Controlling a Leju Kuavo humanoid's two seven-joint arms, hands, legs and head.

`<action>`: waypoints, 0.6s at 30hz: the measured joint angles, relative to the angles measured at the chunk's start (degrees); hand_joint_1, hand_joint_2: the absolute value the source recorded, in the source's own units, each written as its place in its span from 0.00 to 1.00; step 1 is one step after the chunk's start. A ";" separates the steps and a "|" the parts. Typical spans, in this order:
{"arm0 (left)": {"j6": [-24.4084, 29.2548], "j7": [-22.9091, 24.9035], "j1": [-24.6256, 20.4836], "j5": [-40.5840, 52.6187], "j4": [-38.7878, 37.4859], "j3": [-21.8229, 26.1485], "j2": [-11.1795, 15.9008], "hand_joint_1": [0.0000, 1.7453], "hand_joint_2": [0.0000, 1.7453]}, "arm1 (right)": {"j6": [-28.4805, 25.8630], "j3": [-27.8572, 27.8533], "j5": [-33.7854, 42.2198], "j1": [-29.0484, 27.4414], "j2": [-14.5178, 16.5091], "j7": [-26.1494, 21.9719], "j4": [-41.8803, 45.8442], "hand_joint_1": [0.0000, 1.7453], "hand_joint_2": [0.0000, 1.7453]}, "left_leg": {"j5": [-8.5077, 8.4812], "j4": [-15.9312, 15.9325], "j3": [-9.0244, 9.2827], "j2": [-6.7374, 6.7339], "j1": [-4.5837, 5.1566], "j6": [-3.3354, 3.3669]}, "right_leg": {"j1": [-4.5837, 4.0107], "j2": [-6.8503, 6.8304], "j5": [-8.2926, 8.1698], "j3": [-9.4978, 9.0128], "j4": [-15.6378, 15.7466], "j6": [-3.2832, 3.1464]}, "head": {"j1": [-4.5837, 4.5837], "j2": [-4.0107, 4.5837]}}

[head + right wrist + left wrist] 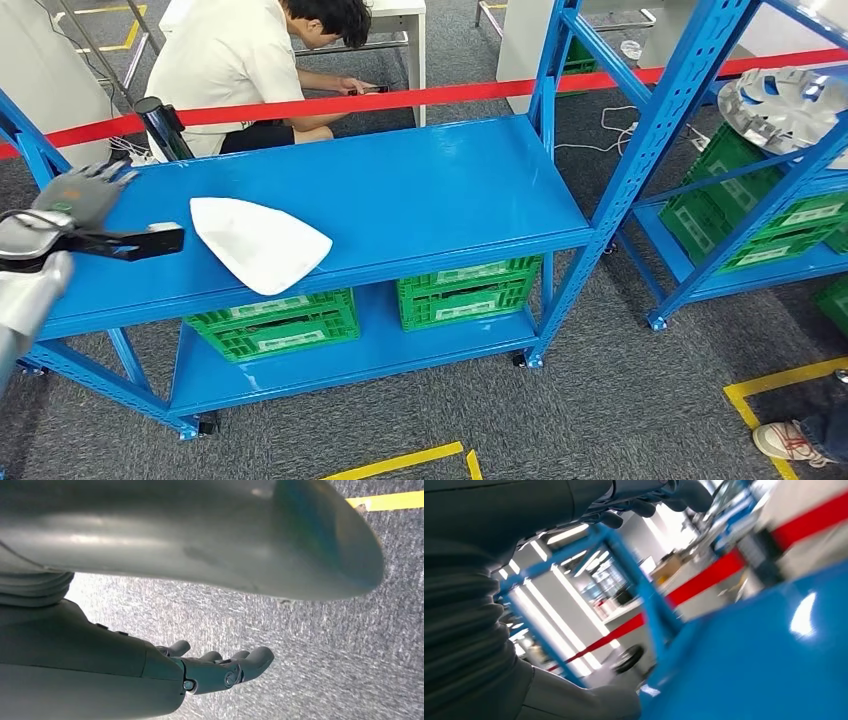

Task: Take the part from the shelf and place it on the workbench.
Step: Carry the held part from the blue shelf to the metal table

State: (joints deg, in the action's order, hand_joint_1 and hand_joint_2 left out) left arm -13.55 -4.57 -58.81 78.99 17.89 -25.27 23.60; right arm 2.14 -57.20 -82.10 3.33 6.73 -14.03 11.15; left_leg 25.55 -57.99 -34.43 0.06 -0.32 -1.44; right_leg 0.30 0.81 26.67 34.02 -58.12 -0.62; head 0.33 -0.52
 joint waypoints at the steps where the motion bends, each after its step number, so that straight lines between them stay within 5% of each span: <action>1: -0.19 0.09 0.24 0.36 -0.16 -0.25 1.02 0.00 1.00 | 0.00 0.00 -0.04 0.02 0.00 0.01 0.00 0.00 0.00 | 0.00 0.00 0.00 0.03 0.00 0.00 | -0.01 -0.02 0.01 0.00 0.00 -0.01 | 0.00 0.00; 11: -2.24 -1.60 0.77 1.85 -0.75 -2.37 5.57 0.00 1.00 | -0.14 0.00 0.23 0.07 -0.02 0.04 0.00 0.00 0.00 | 0.00 -0.01 -0.01 0.17 0.00 0.00 | 0.02 -0.18 0.02 -0.05 0.00 -0.02 | -0.02 0.00; 18: -5.01 -16.61 1.25 -3.99 1.27 -4.33 10.50 0.00 1.00 | -0.34 -0.04 0.52 0.02 -0.02 0.19 0.00 0.00 0.00 | 0.00 0.00 0.00 0.00 0.00 -0.01 | 0.01 0.00 0.02 0.02 -0.01 -0.03 | -0.02 0.00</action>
State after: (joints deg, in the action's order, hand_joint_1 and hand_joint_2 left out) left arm -18.56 -21.18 -57.56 75.00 19.17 -29.61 34.10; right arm 1.80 -57.24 -81.58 3.34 6.71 -13.85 11.15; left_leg 25.55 -57.99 -34.43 0.06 -0.32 -1.45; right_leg 0.31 0.80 26.69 34.04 -58.13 -0.65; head 0.31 -0.52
